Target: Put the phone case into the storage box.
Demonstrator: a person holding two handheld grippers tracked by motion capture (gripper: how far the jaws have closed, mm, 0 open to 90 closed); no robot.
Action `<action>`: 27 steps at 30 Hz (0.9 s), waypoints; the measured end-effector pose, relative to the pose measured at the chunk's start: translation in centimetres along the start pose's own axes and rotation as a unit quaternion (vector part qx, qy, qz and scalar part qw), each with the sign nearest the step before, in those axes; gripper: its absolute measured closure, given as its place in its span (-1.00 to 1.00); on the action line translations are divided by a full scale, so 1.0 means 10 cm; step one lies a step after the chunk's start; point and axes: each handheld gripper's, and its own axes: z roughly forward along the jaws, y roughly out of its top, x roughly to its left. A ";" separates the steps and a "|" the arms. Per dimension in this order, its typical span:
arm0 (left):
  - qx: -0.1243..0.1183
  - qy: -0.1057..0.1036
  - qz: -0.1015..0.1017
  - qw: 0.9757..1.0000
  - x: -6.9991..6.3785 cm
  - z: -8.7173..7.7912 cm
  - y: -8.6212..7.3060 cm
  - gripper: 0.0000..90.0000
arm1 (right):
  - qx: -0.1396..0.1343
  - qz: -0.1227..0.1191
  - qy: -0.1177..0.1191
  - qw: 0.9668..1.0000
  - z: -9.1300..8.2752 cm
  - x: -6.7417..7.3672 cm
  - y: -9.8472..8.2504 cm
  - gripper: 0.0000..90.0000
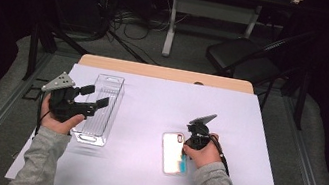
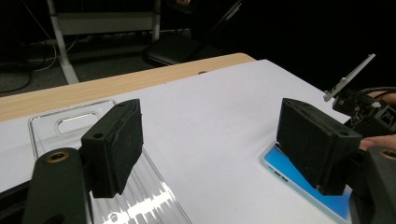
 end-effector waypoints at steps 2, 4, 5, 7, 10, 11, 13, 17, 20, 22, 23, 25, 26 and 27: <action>0.000 0.000 0.000 1.000 0.00 0.00 0.00 -0.49 | 0.000 0.000 -0.001 1.000 0.00 0.00 0.00 0.88; -0.001 0.000 0.000 1.000 0.00 0.00 0.00 -0.49 | 0.001 0.001 -0.001 1.000 0.00 0.00 0.00 0.89; 0.000 0.000 0.000 1.000 0.00 0.00 0.00 -0.49 | 0.001 0.003 -0.001 1.000 0.00 0.00 0.00 0.89; 0.000 0.000 0.000 1.000 0.01 0.00 0.00 -0.49 | 0.001 0.004 -0.001 1.000 0.00 0.00 0.00 0.89; 0.000 0.000 0.000 1.000 0.01 0.01 -0.01 -0.49 | 0.004 0.003 -0.003 1.000 0.00 0.00 0.00 0.90; 0.000 0.000 0.000 1.000 0.01 0.01 -0.01 -0.49 | 0.003 0.003 -0.003 1.000 0.00 0.00 0.00 0.90; 0.000 0.000 -0.001 1.000 0.01 0.00 -0.01 -0.49 | 0.003 0.001 -0.004 1.000 -0.01 0.00 0.00 0.90; 0.000 0.001 -0.002 1.000 0.01 0.00 -0.01 -0.49 | 0.002 0.000 -0.002 1.000 0.00 0.00 0.00 0.92; 0.000 0.000 -0.002 1.000 0.01 0.00 -0.01 -0.49 | 0.002 0.001 -0.002 1.000 -0.01 0.01 0.00 0.92; 0.000 0.001 -0.002 1.000 0.02 0.00 -0.01 -0.49 | 0.002 0.002 -0.001 1.000 -0.01 0.00 0.00 0.92; 0.000 0.001 -0.002 1.000 0.02 0.00 -0.01 -0.49 | 0.001 0.001 0.000 1.000 -0.01 0.00 0.00 0.92; 0.000 0.001 -0.002 1.000 0.02 0.00 -0.01 -0.49 | 0.002 0.004 0.000 1.000 -0.01 0.00 0.00 0.92; 0.000 0.001 -0.002 1.000 0.02 0.00 -0.01 -0.49 | 0.002 0.005 0.000 1.000 -0.01 0.00 0.00 0.92; 0.000 0.001 -0.002 1.000 0.02 0.00 -0.01 -0.49 | 0.003 0.008 0.001 1.000 -0.01 0.00 0.00 0.92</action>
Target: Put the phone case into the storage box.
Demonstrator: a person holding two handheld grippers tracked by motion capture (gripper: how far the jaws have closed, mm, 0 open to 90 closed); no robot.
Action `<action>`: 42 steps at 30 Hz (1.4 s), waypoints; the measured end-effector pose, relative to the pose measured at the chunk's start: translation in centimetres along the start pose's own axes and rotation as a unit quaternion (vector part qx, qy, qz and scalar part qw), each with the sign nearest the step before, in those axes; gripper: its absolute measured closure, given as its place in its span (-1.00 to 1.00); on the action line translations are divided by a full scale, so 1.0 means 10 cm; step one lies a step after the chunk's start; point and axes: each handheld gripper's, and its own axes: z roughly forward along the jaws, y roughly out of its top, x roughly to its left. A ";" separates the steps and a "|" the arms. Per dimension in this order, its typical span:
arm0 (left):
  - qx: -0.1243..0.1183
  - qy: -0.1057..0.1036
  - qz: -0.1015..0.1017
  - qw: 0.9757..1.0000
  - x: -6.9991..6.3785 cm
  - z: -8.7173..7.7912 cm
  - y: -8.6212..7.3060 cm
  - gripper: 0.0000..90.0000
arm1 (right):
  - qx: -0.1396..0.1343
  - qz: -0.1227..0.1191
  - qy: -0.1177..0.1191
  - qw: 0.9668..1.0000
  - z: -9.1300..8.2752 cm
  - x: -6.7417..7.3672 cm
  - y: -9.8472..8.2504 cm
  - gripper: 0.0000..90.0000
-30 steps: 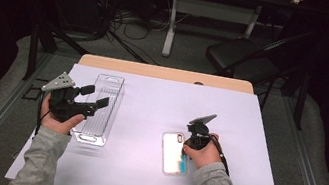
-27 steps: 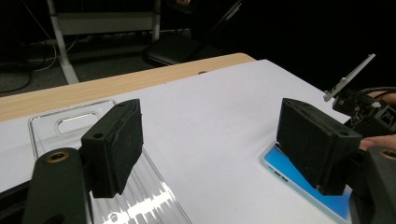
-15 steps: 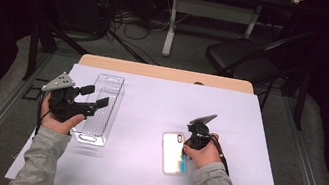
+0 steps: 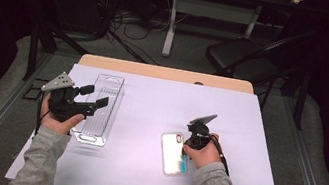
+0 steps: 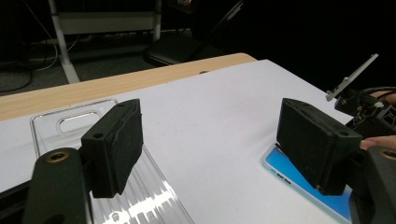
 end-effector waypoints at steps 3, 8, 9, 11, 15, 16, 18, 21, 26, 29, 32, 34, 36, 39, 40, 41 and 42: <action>-0.001 0.000 0.000 1.000 0.00 0.00 0.00 -0.49 | -0.008 0.000 0.005 1.000 0.00 -0.01 -0.01 0.92; 0.001 0.000 0.000 1.000 0.00 0.00 0.00 -0.49 | -0.001 0.007 0.007 1.000 -0.02 -0.01 -0.01 0.92; 0.001 0.000 0.000 1.000 0.00 0.00 0.00 -0.49 | 0.000 0.008 0.007 1.000 -0.02 -0.02 -0.01 0.92; 0.001 0.000 0.000 1.000 0.00 0.01 0.00 -0.49 | 0.000 0.010 0.011 1.000 -0.03 -0.02 0.00 0.93; 0.002 -0.001 0.001 1.000 0.00 0.01 -0.01 -0.49 | -0.005 0.014 0.017 1.000 -0.05 -0.03 -0.01 0.94; 0.002 -0.001 0.002 1.000 0.00 0.01 -0.01 -0.49 | -0.005 0.015 0.019 1.000 -0.05 -0.03 0.00 0.94; 0.001 -0.001 0.003 1.000 -0.01 0.02 -0.01 -0.49 | -0.008 0.013 0.020 1.000 -0.06 -0.03 -0.01 0.94; 0.004 -0.001 0.004 1.000 -0.02 0.03 -0.01 -0.49 | -0.015 0.018 0.025 0.999 -0.08 -0.04 -0.01 0.94; 0.002 0.000 0.004 1.000 -0.04 0.03 -0.01 -0.50 | -0.026 0.012 0.024 0.999 -0.11 -0.04 -0.02 0.94; 0.002 -0.001 0.005 1.000 -0.05 0.04 -0.01 -0.50 | -0.036 0.017 0.029 0.999 -0.13 -0.03 -0.02 0.94; 0.004 -0.002 0.007 1.000 -0.06 0.05 -0.01 -0.50 | -0.057 0.016 0.038 0.998 -0.13 -0.03 -0.03 0.94; 0.006 -0.003 0.009 1.000 -0.07 0.06 -0.01 -0.50 | -0.023 0.005 0.016 1.000 -0.20 -0.03 -0.01 0.94; 0.007 -0.005 0.009 1.000 -0.08 0.07 -0.02 -0.50 | -0.067 0.012 0.038 0.997 -0.17 -0.03 -0.03 0.94; 0.007 -0.007 0.010 1.000 -0.10 0.08 -0.02 -0.50 | -0.068 0.007 0.030 0.997 -0.22 -0.02 -0.02 0.94; 0.009 -0.007 0.012 1.000 -0.10 0.08 -0.02 -0.50 | -0.077 0.009 0.034 0.996 -0.23 -0.01 -0.03 0.94; 0.010 -0.008 0.013 1.000 -0.11 0.08 -0.02 -0.50 | -0.080 0.006 0.033 0.996 -0.25 -0.01 -0.02 0.94; 0.010 -0.008 0.014 1.000 -0.11 0.09 -0.02 -0.50 | -0.077 0.005 0.029 0.997 -0.27 0.00 -0.02 0.94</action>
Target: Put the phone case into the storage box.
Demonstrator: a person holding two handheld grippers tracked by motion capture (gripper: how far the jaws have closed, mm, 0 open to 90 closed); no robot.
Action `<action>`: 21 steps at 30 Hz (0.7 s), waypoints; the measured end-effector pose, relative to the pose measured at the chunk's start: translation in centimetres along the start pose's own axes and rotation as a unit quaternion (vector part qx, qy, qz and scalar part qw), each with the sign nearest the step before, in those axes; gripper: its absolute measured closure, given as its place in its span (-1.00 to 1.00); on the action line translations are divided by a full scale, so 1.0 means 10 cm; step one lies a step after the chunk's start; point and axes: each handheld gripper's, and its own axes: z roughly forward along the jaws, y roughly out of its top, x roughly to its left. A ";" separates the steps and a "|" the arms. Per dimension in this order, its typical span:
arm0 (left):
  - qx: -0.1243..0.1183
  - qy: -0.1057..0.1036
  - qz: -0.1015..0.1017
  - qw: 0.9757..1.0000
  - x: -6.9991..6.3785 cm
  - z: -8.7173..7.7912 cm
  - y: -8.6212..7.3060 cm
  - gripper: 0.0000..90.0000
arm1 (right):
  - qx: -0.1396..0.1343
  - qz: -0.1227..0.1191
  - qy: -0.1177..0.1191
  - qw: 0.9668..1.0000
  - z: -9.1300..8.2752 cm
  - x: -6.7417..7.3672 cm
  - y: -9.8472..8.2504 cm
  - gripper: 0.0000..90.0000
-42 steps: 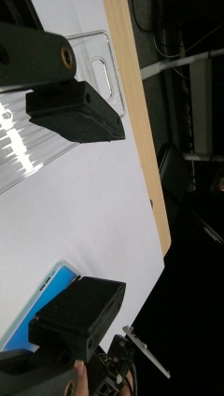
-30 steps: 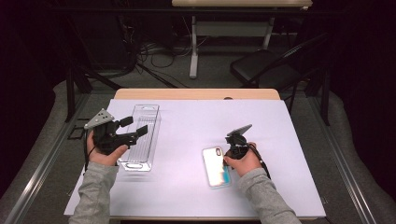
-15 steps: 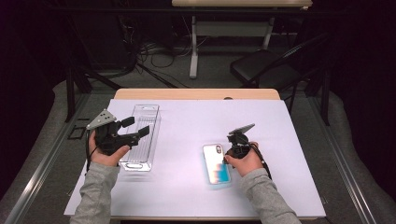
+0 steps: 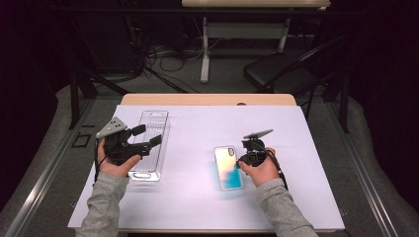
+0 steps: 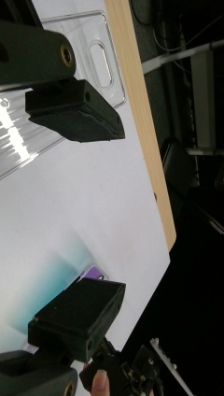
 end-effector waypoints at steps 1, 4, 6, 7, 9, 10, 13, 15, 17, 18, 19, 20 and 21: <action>0.001 0.001 0.001 1.000 -0.01 0.01 0.00 -0.50 | -0.009 -0.001 0.003 1.000 -0.01 0.01 0.00 0.94; 0.003 -0.002 0.003 1.000 -0.02 0.02 0.00 -0.50 | -0.026 -0.006 0.007 1.000 -0.04 0.03 0.01 0.94; 0.003 -0.005 0.003 1.000 -0.03 0.03 -0.01 -0.50 | -0.040 -0.009 0.011 0.999 -0.06 0.04 0.01 0.94; 0.005 -0.007 0.003 1.000 -0.04 0.04 -0.01 -0.50 | -0.044 -0.011 0.012 0.999 -0.08 0.05 0.02 0.94; 0.005 -0.008 0.004 1.000 -0.06 0.05 -0.01 -0.50 | -0.052 -0.014 0.014 0.998 -0.10 0.07 0.03 0.94; 0.006 -0.008 0.005 1.000 -0.07 0.06 -0.01 -0.50 | -0.063 -0.019 0.016 0.998 -0.12 0.09 0.04 0.94; 0.010 -0.011 0.011 1.000 -0.10 0.08 -0.01 -0.50 | -0.071 -0.019 0.017 0.997 -0.15 0.11 0.05 0.94; 0.010 -0.014 0.013 1.000 -0.12 0.09 -0.01 -0.50 | -0.082 -0.022 0.020 0.996 -0.16 0.13 0.06 0.94; 0.009 -0.018 0.013 1.000 -0.14 0.10 -0.01 -0.50 | -0.093 -0.027 0.019 0.995 -0.18 0.15 0.07 0.94; 0.009 -0.021 0.012 1.000 -0.15 0.11 -0.01 -0.50 | -0.096 -0.028 0.021 0.995 -0.19 0.16 0.07 0.94; 0.009 -0.023 0.013 1.000 -0.16 0.11 -0.01 -0.50 | -0.101 -0.029 0.022 0.994 -0.20 0.17 0.08 0.94; 0.010 -0.025 0.014 1.000 -0.17 0.11 -0.01 -0.50 | -0.106 -0.030 0.022 0.994 -0.22 0.18 0.09 0.94; 0.010 -0.025 0.015 1.000 -0.18 0.12 -0.01 -0.50 | -0.109 -0.033 0.023 0.993 -0.23 0.19 0.10 0.94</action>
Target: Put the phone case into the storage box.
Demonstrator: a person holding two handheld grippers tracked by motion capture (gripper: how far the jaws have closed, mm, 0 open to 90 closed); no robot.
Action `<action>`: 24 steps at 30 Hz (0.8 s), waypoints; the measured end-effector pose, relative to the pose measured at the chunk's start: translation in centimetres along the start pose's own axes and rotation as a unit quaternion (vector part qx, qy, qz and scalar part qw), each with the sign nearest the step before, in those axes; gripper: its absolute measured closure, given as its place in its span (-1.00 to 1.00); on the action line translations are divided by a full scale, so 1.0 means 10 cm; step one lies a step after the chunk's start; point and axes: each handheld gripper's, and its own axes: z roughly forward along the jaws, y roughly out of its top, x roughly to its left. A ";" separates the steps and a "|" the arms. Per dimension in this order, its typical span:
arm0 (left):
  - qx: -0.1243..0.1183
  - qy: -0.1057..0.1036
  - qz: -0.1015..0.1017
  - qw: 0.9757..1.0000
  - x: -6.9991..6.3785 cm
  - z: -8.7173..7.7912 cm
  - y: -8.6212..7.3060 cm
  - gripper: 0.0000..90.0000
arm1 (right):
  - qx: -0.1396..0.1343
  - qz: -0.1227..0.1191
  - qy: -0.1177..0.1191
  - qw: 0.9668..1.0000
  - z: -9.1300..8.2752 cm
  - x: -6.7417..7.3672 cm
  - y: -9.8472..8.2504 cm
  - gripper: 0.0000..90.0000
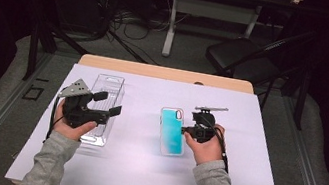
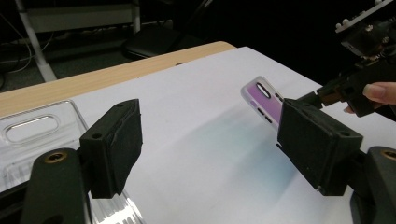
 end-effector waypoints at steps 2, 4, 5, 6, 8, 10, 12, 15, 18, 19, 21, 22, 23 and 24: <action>0.003 -0.004 0.001 1.000 -0.02 0.01 0.00 -0.49 | -0.006 -0.001 0.001 1.000 -0.02 0.03 0.03 0.94; 0.007 -0.001 0.003 1.000 -0.03 0.03 0.00 -0.47 | -0.010 -0.006 0.001 1.000 -0.03 0.05 0.05 0.94; 0.011 0.000 0.005 1.000 -0.03 0.03 0.00 -0.43 | -0.011 -0.006 0.001 1.000 -0.04 0.07 0.06 0.94; 0.012 0.000 0.004 1.000 -0.04 0.03 -0.01 -0.40 | -0.014 -0.008 0.001 1.000 -0.04 0.08 0.08 0.94; 0.014 -0.001 0.005 1.000 -0.04 0.04 -0.01 -0.37 | -0.016 -0.010 0.001 1.000 -0.06 0.10 0.10 0.94; 0.015 0.000 0.005 1.000 -0.04 0.04 -0.01 -0.36 | -0.021 -0.011 0.002 1.000 -0.07 0.13 0.13 0.94; 0.015 -0.001 0.005 1.000 -0.05 0.05 -0.01 -0.36 | -0.025 -0.014 0.001 1.000 -0.08 0.14 0.15 0.94; 0.016 -0.003 0.005 1.000 -0.06 0.06 -0.01 -0.36 | -0.032 -0.019 0.001 0.999 -0.09 0.17 0.20 0.94; 0.017 -0.003 0.004 1.000 -0.06 0.06 -0.02 -0.36 | -0.041 -0.022 0.003 0.999 -0.11 0.21 0.24 0.94; 0.016 -0.002 0.004 1.000 -0.07 0.07 -0.02 -0.36 | -0.044 -0.023 0.002 0.999 -0.12 0.22 0.26 0.94; 0.015 -0.001 0.003 1.000 -0.07 0.07 -0.02 -0.36 | -0.050 -0.027 0.003 0.998 -0.13 0.24 0.28 0.94; 0.013 -0.001 0.003 1.000 -0.07 0.07 -0.02 -0.36 | -0.053 -0.028 0.004 0.998 -0.14 0.25 0.30 0.94; 0.012 0.000 0.003 1.000 -0.07 0.07 -0.02 -0.36 | -0.055 -0.028 0.005 0.998 -0.14 0.26 0.31 0.94; 0.012 -0.001 0.004 1.000 -0.08 0.07 -0.02 -0.36 | -0.057 -0.028 0.006 0.998 -0.14 0.27 0.32 0.94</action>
